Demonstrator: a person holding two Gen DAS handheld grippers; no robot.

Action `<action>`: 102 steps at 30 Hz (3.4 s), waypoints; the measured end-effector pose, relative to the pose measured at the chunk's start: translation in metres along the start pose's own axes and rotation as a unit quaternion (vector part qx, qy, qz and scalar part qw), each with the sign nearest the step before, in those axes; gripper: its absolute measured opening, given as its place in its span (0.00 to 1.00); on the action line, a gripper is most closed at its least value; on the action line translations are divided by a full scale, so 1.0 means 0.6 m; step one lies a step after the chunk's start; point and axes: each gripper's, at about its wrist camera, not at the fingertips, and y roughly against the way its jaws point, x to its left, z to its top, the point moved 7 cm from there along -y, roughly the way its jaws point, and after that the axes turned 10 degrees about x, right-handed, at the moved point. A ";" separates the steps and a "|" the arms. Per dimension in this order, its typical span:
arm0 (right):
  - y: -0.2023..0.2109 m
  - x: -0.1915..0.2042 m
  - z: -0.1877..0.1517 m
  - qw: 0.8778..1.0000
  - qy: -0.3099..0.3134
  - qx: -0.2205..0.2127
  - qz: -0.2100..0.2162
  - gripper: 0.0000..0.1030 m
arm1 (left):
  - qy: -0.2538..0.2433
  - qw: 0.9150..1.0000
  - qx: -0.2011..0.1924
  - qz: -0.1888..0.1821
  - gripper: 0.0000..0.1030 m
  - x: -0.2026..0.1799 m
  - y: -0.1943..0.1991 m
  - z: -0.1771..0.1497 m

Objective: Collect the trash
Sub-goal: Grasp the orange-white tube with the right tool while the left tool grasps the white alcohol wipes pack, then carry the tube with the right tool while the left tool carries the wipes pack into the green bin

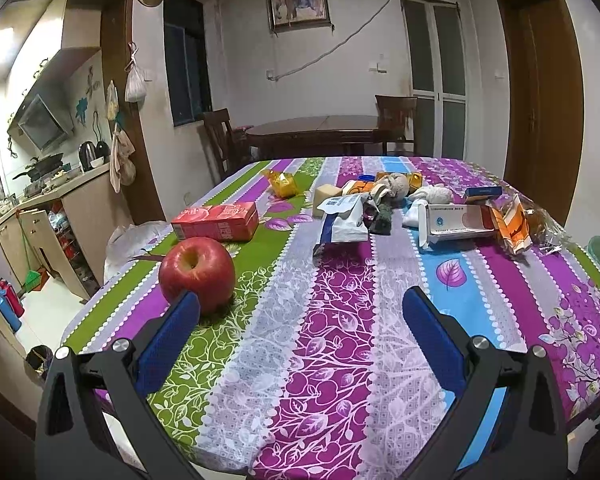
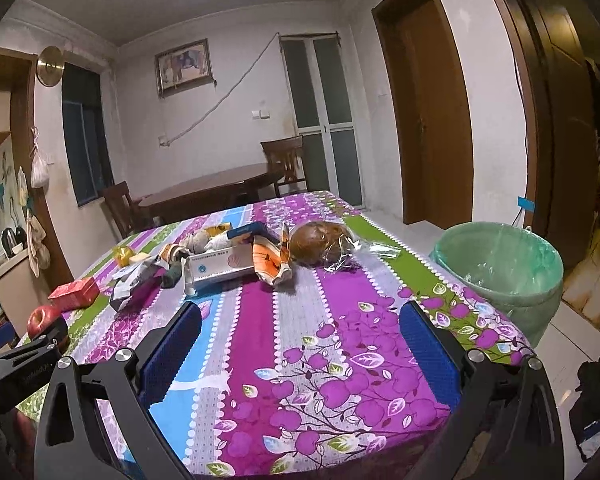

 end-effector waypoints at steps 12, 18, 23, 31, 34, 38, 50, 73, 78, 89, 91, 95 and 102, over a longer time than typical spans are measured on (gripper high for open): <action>-0.006 0.005 0.046 0.999 0.026 -0.037 0.009 0.96 | 0.004 1.000 0.002 0.002 0.95 0.001 -0.010 0.012; -0.093 0.027 0.097 0.994 0.111 -0.008 0.004 0.96 | -0.019 1.000 0.000 0.004 0.95 -0.022 -0.032 0.031; -0.233 0.018 0.129 0.992 0.070 0.095 0.046 0.69 | -0.045 0.999 -0.003 -0.014 0.95 -0.048 -0.063 0.055; -0.380 0.017 0.140 0.978 -0.003 0.190 0.082 0.40 | -0.026 0.996 0.052 -0.067 0.95 -0.051 -0.141 0.080; -0.414 0.018 0.118 0.961 -0.054 0.234 0.139 0.16 | 0.000 0.994 0.063 -0.090 0.95 -0.035 -0.149 0.075; -0.384 0.010 0.107 0.956 -0.092 0.206 0.186 0.11 | 0.009 0.991 0.071 -0.114 0.95 -0.014 -0.142 0.060; -0.234 -0.043 0.083 0.969 -0.089 0.126 0.195 0.11 | 0.031 0.992 0.048 -0.117 0.95 -0.032 -0.164 0.156; -0.207 -0.014 0.079 0.977 -0.027 0.099 0.189 0.11 | -0.025 0.998 0.029 -0.041 0.40 -0.058 -0.119 0.148; -0.180 -0.021 0.082 0.981 -0.024 0.076 0.178 0.11 | -0.036 0.998 -0.010 -0.042 0.40 -0.082 -0.071 0.159; -0.066 -0.018 0.132 0.995 0.050 -0.012 0.089 0.11 | -0.044 0.998 -0.035 -0.039 0.40 -0.130 -0.048 0.159; -0.045 -0.028 0.139 0.996 0.055 -0.023 0.074 0.11 | -0.048 0.997 -0.030 -0.048 0.40 -0.143 -0.050 0.159; -0.006 -0.062 0.150 0.997 0.051 -0.031 0.048 0.11 | -0.071 0.995 -0.037 -0.063 0.40 -0.185 -0.042 0.160; 0.042 -0.174 0.176 0.999 0.035 -0.025 -0.024 0.11 | -0.116 0.985 -0.044 -0.121 0.40 -0.302 -0.022 0.174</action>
